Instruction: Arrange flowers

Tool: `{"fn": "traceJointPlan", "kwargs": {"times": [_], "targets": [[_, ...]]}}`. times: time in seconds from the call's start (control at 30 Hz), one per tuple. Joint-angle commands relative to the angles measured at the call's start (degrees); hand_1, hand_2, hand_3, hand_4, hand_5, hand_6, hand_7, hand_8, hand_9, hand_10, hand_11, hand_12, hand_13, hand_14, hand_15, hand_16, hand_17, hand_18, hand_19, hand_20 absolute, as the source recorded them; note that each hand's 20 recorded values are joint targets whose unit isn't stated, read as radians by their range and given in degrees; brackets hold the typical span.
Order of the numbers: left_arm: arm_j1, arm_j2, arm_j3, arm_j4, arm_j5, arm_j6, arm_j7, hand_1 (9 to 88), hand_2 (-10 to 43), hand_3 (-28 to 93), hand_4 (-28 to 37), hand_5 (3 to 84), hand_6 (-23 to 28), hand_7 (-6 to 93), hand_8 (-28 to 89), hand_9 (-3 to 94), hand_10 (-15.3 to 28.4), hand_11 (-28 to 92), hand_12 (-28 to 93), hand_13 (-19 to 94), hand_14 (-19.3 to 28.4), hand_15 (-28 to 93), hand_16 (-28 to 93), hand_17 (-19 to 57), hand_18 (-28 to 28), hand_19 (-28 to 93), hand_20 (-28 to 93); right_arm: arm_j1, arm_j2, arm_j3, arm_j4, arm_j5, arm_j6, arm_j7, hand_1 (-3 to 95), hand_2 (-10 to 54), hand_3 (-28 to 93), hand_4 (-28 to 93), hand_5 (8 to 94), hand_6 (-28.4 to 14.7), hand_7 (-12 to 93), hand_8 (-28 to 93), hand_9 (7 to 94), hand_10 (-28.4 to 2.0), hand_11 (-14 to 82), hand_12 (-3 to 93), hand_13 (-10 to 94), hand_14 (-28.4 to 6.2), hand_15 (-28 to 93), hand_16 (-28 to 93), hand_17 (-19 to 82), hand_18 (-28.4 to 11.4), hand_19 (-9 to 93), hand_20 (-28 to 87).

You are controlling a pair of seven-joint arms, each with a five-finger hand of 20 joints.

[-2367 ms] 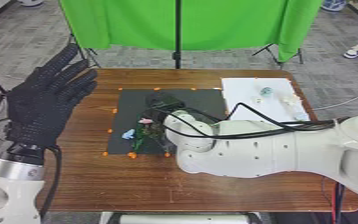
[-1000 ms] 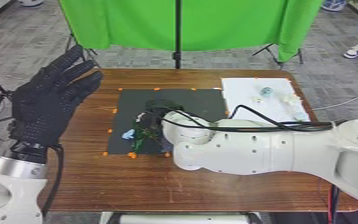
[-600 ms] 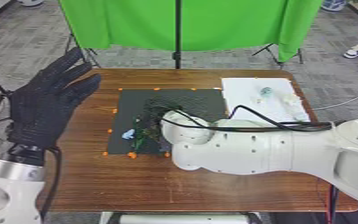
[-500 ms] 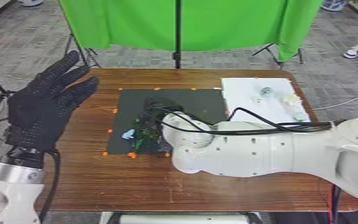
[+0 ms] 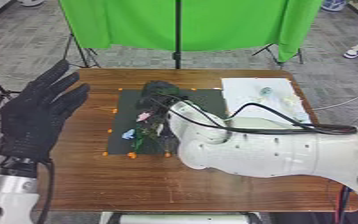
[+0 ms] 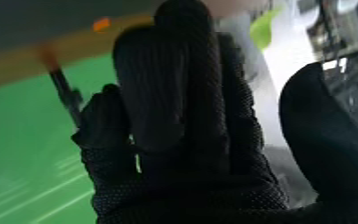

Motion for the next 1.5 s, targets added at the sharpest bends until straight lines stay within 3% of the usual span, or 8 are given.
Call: {"fn": "traceJointPlan", "kwargs": {"times": [0.03, 0.13, 0.27, 0.37, 0.53, 0.83, 1.27, 1.5], "targets": [[3.7, -1.38, -1.22, -0.29, -1.13, 2.36, 0.89, 19.8, 6.8, 76, -28.2, 30.1, 5.5, 17.3, -13, 23.0, 15.8, 21, 8, 18, 21.7, 32, -2, -12.7, 27.2, 47, 15, -10.6, 13.7, 15.6, -4.8, -6.7, -1.6, 8.0, 21.1, 8.4, 81, -23, 58.5, 0.0, 14, -13, 78.3, -15.6, 22.2, 15.6, 74, -11.0, 62, 16, 39, -22.6, 93, 29], [3.7, -1.01, -1.05, 0.03, -1.57, 2.39, 0.87, 19.1, 7.0, 76, -28.3, 29.4, 4.9, 16.0, -12, 22.7, 15.9, 20, 9, 17, 22.4, 33, -2, -12.9, 27.6, 48, 16, -15.9, 16.9, 21.3, -5.1, -9.3, -1.8, 12.9, 21.8, 8.1, 79, -23, 57.6, -0.3, 14, -13, 76.2, -16.4, 20.5, 14.9, 74, -11.8, 61, 15, 39, -22.7, 93, 27], [4.3, -0.40, -0.48, 0.14, -2.34, 3.48, 2.49, 17.9, 7.3, 74, -28.3, 26.1, 0.9, 14.2, -12, 21.2, 14.8, 17, 11, 16, 23.5, 33, -2, -13.4, 28.2, 49, 16, -19.7, 20.6, 24.7, -4.9, -10.6, 0.0, 17.1, 22.7, 7.5, 78, -23, 54.4, -1.5, 12, -13, 74.8, -17.1, 20.1, 14.6, 74, -12.5, 61, 14, 41, -23.0, 93, 26], [4.5, -0.33, -0.68, 0.05, -2.00, 4.03, 2.23, 17.9, 7.1, 74, -28.3, 24.4, -1.3, 14.5, -12, 19.9, 12.8, 15, 12, 16, 25.5, 33, -2, -13.0, 28.3, 49, 18, -21.9, 22.4, 26.9, -4.0, -11.6, 0.4, 20.1, 23.6, 5.8, 77, -23, 51.5, -1.8, 12, -12, 75.7, -17.1, 21.0, 14.6, 76, -12.2, 61, 13, 43, -23.0, 93, 26], [3.6, -0.31, -0.42, 0.40, -2.00, 3.29, 1.30, 17.8, 6.8, 74, -28.3, 23.8, -1.1, 14.4, -12, 19.3, 12.5, 14, 13, 15, 25.1, 32, -2, -13.6, 28.4, 48, 18, -26.9, 26.4, 32.9, -3.9, -11.9, 1.0, 23.3, 24.1, 5.1, 74, -23, 46.6, -3.1, 11, -12, 77.2, -17.9, 21.1, 14.2, 78, -11.9, 60, 13, 46, -23.1, 93, 27], [4.7, -0.26, -1.02, 0.27, -1.47, 2.74, 1.37, 17.5, 7.4, 73, -28.3, 23.0, 0.1, 12.9, -10, 16.9, 11.3, 10, 16, 11, 23.2, 23, 1, -16.2, 28.2, 44, 14, -35.3, 29.9, 44.6, -3.0, -12.7, 0.2, 28.6, 24.7, 3.2, 72, -22, 42.1, -4.2, 10, -11, 81.5, -19.1, 20.0, 13.6, 85, -10.0, 57, 13, 54, -22.0, 93, 31], [4.4, -0.71, -0.81, 0.97, -1.58, 1.09, 0.45, 18.0, 7.0, 73, -28.3, 22.4, 1.0, 13.1, -10, 16.4, 11.6, 9, 17, 10, 21.9, 19, 3, -17.0, 28.3, 43, 11, -36.4, 33.5, 43.3, -0.6, -9.6, -6.9, 28.8, 27.9, -0.9, 70, -21, 43.5, -4.3, 10, -11, 83.8, -19.4, 18.2, 13.8, 88, -8.9, 54, 15, 57, -21.1, 93, 30], [4.8, -0.67, -0.77, 1.64, -2.69, 1.20, 0.59, 18.0, 7.0, 73, -28.3, 22.8, 1.2, 13.2, -10, 16.5, 11.8, 9, 18, 10, 21.9, 19, 4, -17.0, 28.3, 43, 11, -34.3, 33.2, 38.9, 1.4, -11.2, -6.2, 28.6, 31.1, -3.1, 71, -22, 46.0, -2.7, 12, -12, 81.2, -18.4, 17.4, 13.9, 85, -10.0, 52, 15, 54, -21.3, 93, 23]]}}
